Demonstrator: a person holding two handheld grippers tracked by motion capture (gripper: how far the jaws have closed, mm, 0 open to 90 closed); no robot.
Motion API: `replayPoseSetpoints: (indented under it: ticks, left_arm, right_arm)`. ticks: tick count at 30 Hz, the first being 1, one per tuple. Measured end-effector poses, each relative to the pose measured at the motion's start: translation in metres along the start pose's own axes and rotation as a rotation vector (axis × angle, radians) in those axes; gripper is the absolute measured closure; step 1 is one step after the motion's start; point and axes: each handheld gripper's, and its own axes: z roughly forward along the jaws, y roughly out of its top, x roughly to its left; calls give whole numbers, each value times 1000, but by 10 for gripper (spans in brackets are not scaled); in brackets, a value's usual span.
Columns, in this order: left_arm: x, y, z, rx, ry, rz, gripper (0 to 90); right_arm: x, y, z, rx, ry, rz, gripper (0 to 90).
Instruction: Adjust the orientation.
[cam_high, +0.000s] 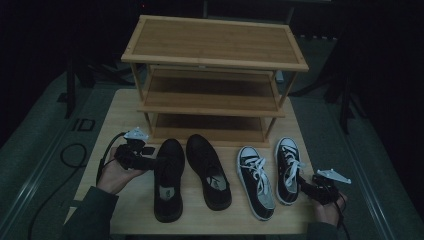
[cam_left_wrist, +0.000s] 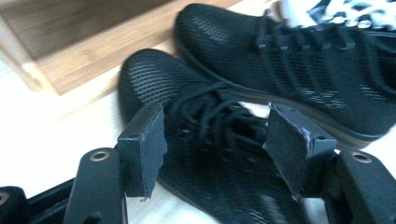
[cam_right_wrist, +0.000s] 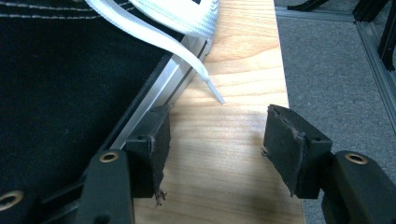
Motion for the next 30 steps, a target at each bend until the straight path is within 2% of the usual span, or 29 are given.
replayPoseSetpoints:
  ticks: [3,5,9,12,14,17,22,24,26,28,30]
  left_arm:
    - [-9,-2,-2,23,0,26,378]
    - [-17,-5,0,57,35,67,393]
    - [-24,-10,3,102,51,98,450]
    - [-24,-14,2,121,52,89,508]
    - [-24,-16,4,145,69,83,513]
    - [-25,-18,9,182,89,95,534]
    - [-23,-17,20,233,91,93,586]
    - [-22,-16,23,251,73,83,631]
    - [-21,-16,23,254,47,76,720]
    - [-20,-15,21,248,67,77,772]
    - [-20,-15,21,248,67,77,795]
  right_arm:
    - [0,0,0,0,0,0,404]
    - [0,0,0,0,0,0,404]
    - [0,0,0,0,0,0,404]
    - [0,0,0,0,0,0,403]
    - [0,0,0,0,0,0,403]
    - [0,0,0,0,0,0,403]
    - [0,0,0,0,0,0,403]
    - [0,0,0,0,1,0,403]
    - [0,0,0,0,1,0,403]
    - [0,0,0,0,1,0,403]
    - [0,0,0,0,1,0,403]
